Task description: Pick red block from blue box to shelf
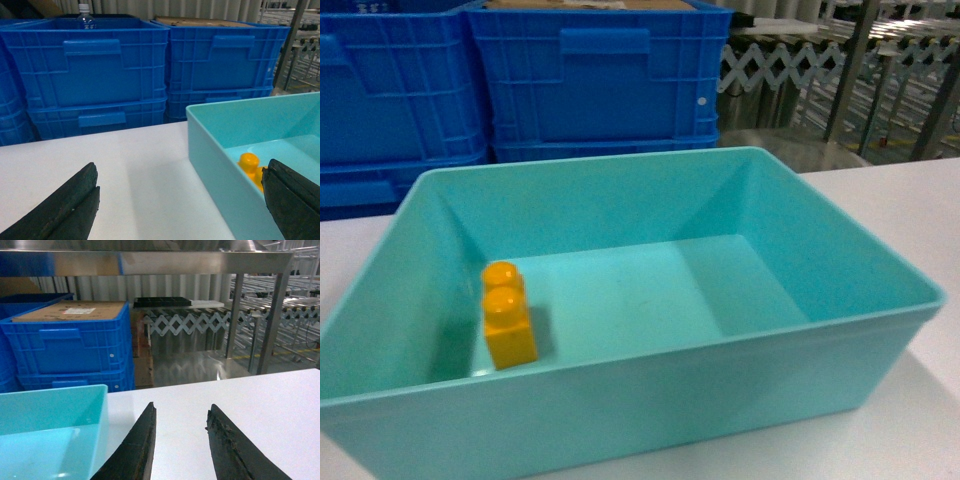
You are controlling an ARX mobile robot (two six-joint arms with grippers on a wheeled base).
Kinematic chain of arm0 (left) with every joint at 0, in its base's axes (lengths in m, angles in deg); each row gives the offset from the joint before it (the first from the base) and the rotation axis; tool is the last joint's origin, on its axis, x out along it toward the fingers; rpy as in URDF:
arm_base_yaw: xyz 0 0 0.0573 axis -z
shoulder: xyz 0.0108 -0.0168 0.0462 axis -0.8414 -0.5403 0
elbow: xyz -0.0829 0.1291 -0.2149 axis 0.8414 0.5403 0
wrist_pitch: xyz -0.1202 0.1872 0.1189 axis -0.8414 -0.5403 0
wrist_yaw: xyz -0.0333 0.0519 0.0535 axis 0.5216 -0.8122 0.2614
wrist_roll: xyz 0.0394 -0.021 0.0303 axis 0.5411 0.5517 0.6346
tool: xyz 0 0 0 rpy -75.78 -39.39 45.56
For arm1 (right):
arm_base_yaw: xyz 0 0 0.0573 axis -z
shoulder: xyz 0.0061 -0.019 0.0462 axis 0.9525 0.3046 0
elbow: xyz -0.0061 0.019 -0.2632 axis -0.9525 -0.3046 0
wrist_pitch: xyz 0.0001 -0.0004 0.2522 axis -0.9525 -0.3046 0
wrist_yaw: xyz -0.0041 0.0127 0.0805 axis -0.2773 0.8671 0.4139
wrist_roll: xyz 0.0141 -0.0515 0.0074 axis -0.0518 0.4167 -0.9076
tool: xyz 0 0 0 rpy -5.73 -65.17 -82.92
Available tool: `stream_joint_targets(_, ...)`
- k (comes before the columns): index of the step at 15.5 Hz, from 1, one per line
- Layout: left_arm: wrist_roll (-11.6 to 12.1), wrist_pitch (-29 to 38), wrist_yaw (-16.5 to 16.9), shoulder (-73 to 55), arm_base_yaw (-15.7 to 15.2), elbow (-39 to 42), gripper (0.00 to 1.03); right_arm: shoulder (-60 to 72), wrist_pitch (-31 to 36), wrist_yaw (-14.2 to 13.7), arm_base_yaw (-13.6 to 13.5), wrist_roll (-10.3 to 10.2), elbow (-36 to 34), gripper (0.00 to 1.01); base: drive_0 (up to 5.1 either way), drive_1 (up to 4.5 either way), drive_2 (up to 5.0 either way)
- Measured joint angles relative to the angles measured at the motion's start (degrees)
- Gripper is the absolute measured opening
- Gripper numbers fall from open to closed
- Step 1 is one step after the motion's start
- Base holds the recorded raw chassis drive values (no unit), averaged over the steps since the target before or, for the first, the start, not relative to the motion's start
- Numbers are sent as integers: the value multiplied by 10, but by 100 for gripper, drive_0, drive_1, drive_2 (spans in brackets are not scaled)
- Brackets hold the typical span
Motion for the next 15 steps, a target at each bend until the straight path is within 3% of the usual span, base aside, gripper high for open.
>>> stream_joint_targets(15, 0, 1, 2, 0, 0, 0, 98, 0, 0, -3, 1, 0, -1, 26, 290, -384, -384)
